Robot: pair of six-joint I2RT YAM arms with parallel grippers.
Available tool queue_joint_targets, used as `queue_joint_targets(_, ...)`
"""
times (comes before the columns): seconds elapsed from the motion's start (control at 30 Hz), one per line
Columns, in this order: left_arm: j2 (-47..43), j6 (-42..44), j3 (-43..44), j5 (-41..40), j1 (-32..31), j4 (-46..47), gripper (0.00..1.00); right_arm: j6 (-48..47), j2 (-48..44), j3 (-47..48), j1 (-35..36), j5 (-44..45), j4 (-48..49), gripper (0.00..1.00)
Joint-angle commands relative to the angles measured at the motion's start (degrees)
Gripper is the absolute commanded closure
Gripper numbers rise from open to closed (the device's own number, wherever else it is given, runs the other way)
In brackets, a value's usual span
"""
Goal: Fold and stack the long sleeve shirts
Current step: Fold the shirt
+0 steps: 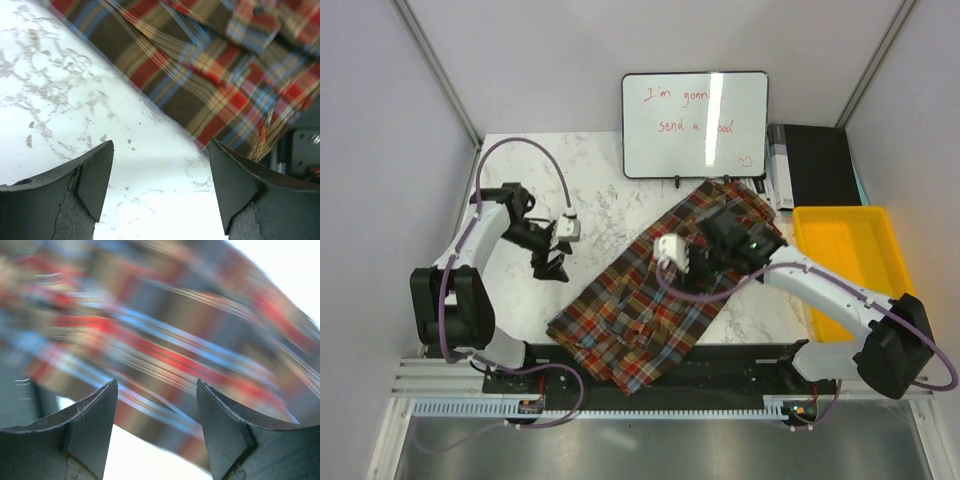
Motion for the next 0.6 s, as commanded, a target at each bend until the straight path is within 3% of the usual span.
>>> queue_joint_targets(0.0,-5.56,33.81,-9.72,-1.25,1.67,-9.76,0.16,-0.57,-2.88,-10.29,17.07,-0.14,8.75,0.29)
queue_joint_targets(0.1,-10.39,41.63,-17.90,-3.37,4.30,-4.31,0.18,-1.10,-1.50,-14.69,32.09,3.65,15.96,0.31)
queue_joint_targets(0.2,-13.31,47.27,-23.44,-4.68,4.57,-2.01,0.22,-1.19,3.33,-13.74,39.75,5.58,19.31,0.36)
queue_joint_targets(0.4,-14.99,57.20,-29.25,-10.05,6.50,-3.06,0.25,-2.94,5.20,-14.69,45.05,6.82,21.25,0.38)
queue_joint_targets(0.57,-18.15,61.95,-36.28,-11.01,6.77,2.37,0.20,-1.28,5.37,-17.07,50.15,9.80,24.06,0.38)
